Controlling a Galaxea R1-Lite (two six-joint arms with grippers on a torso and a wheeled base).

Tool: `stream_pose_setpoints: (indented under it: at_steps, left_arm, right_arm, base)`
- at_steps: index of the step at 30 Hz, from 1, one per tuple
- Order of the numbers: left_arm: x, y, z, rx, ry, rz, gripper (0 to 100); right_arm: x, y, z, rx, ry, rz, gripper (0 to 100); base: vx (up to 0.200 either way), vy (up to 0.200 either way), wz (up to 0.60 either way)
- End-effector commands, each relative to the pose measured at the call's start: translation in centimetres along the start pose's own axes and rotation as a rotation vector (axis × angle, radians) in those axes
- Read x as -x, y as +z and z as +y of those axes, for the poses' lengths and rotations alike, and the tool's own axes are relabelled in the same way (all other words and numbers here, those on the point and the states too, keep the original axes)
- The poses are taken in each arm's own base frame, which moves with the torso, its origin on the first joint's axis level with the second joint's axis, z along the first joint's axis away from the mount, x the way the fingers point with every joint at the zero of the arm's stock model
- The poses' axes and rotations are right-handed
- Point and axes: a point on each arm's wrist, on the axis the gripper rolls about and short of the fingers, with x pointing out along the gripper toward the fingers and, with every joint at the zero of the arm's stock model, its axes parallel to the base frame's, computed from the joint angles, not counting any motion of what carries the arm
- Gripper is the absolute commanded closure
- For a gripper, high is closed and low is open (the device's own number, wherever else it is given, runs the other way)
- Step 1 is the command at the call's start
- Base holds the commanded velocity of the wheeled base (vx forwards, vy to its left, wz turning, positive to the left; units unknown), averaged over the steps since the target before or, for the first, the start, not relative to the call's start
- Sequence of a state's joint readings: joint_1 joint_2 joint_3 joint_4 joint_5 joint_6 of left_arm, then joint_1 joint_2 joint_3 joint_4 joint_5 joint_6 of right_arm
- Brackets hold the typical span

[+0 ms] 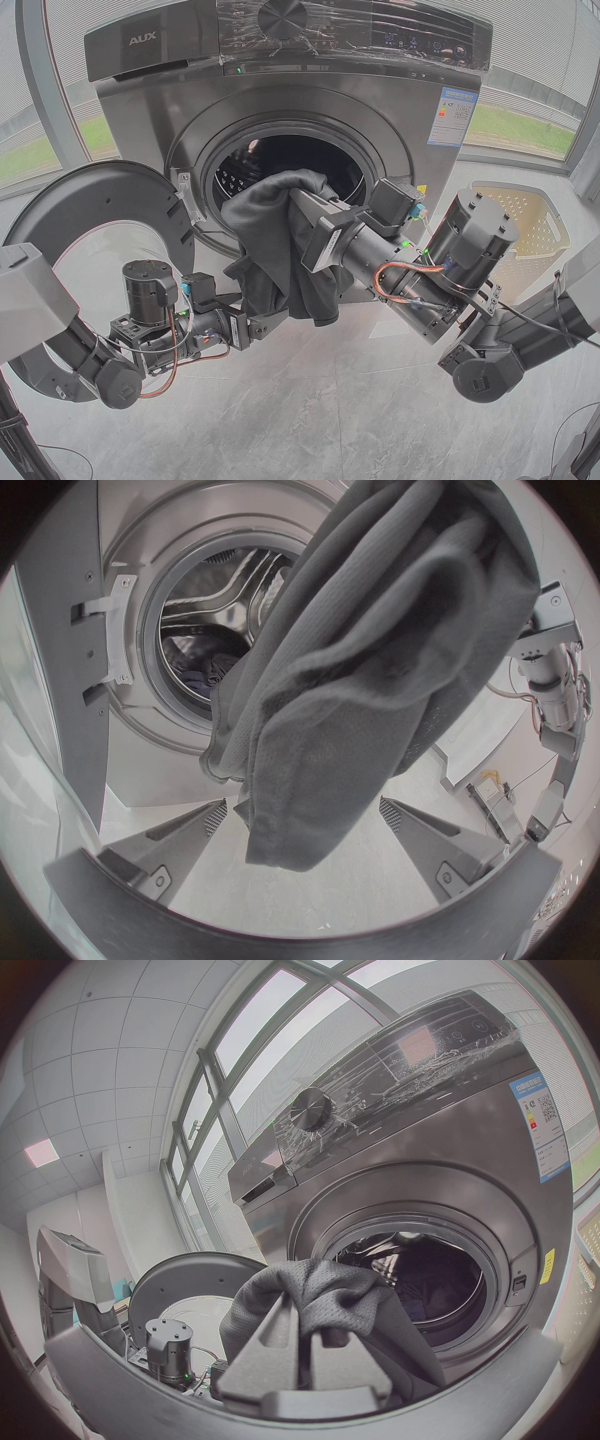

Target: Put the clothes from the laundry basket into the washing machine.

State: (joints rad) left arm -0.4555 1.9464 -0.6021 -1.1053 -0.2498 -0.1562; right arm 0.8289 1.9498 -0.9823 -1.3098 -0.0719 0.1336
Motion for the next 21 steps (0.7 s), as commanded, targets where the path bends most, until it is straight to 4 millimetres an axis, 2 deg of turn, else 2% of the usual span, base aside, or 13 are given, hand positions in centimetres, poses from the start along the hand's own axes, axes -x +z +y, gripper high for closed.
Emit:
stream_pose_setpoints:
  at_steps: [1,7,8,21]
  left_arm:
    - [-1.0,-0.9,0.8,0.008,0.019,0.016,0]
    - [-1.5,-0.8,1.6,0.003,0.037,-0.018,0]
    - [-1.6,-0.8,1.7,0.003,0.039,-0.02,100]
    - [-2.1,-0.6,1.5,-0.025,0.018,-0.098,100]
  right_arm:
    - [0.1,0.0,0.0,0.0,0.001,0.0,100]
    - [0.1,0.0,0.1,-0.001,0.002,0.001,100]
    - [0.1,0.0,0.1,-0.001,0.002,0.001,100]
    - [0.0,-0.7,-0.1,0.004,-0.002,0.012,100]
  base:
    - [0.0,0.0,0.0]
    - [0.0,0.0,0.0]
    - [0.0,0.0,0.0]
    - [0.0,0.0,0.0]
